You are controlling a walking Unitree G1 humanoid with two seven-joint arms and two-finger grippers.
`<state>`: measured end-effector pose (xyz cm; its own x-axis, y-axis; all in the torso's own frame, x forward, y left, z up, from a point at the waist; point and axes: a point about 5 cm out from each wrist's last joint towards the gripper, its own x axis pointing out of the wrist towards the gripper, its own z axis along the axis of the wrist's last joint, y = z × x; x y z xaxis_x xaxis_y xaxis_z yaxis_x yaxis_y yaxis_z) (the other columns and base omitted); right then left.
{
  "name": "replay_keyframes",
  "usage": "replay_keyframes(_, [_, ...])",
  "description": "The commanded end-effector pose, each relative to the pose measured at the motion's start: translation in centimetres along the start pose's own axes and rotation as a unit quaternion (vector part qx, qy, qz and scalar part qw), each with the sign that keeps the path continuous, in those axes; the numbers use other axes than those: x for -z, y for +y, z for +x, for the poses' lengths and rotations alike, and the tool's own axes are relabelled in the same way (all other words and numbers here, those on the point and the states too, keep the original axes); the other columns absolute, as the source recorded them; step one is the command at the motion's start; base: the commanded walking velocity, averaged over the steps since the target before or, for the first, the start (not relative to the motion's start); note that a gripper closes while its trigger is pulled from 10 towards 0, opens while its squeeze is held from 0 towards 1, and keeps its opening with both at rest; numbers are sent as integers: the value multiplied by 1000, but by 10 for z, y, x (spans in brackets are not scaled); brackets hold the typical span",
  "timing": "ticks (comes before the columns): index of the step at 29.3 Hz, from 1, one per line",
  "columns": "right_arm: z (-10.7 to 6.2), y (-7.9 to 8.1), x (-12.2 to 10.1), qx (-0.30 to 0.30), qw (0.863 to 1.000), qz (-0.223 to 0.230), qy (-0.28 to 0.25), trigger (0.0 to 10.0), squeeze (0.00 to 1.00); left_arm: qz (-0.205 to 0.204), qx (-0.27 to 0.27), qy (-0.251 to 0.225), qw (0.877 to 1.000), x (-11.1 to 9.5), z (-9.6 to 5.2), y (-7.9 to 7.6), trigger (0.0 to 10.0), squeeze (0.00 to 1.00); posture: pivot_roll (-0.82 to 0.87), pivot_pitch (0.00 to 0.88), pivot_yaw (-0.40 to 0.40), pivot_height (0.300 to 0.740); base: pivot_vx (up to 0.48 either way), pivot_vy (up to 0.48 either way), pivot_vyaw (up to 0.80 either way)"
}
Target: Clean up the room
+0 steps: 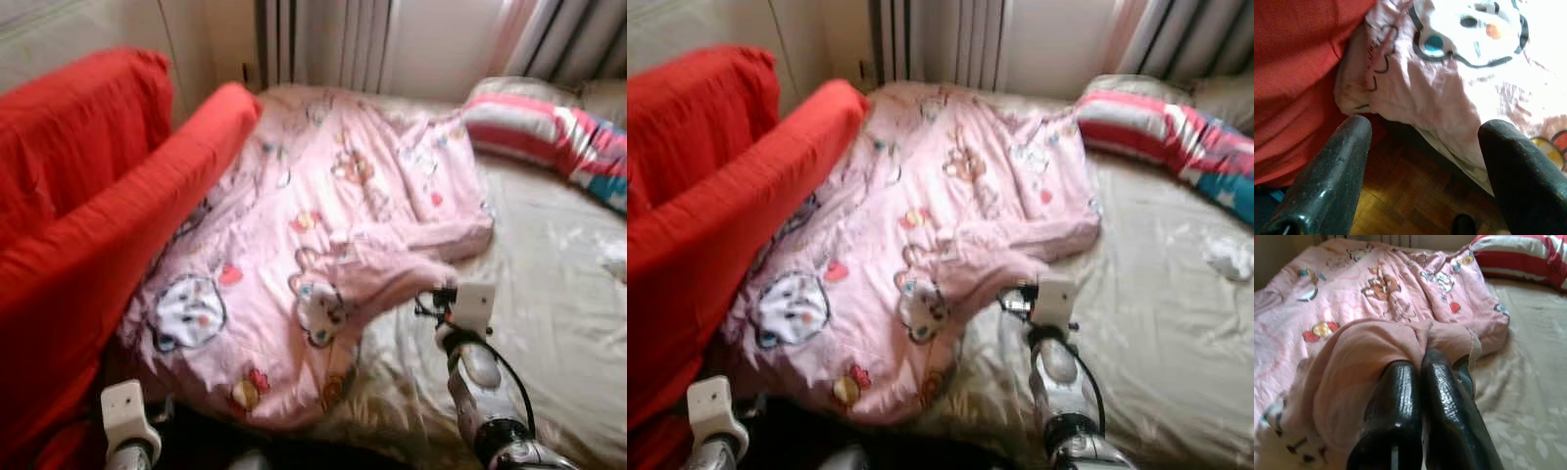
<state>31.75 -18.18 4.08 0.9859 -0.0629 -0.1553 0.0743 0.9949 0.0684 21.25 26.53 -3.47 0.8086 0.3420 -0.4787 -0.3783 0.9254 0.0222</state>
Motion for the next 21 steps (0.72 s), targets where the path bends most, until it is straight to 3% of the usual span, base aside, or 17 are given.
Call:
replay_keyframes(1, [-3, -4, 4, 7, 1000, -2, 6, 10000, 0, 6, -3, 20, 1000, 9, -3, 2, 10000, 0, 152, 15, -47, 740, 0, 0, 0])
replay_keyframes(9, [-7, -8, 9, 20, 1000, 0, 13, 10000, 0, 14, -7, 74, 997, 29, -10, 4, 10000, 0, 137, 34, -40, 740, 0, 0, 0])
replay_keyframes(21, [-9, -7, 12, 25, 1000, -1, 16, 10000, 0, 13, -7, 105, 994, 43, -16, 6, 10000, 0, 142, 47, -35, 740, 0, 0, 0])
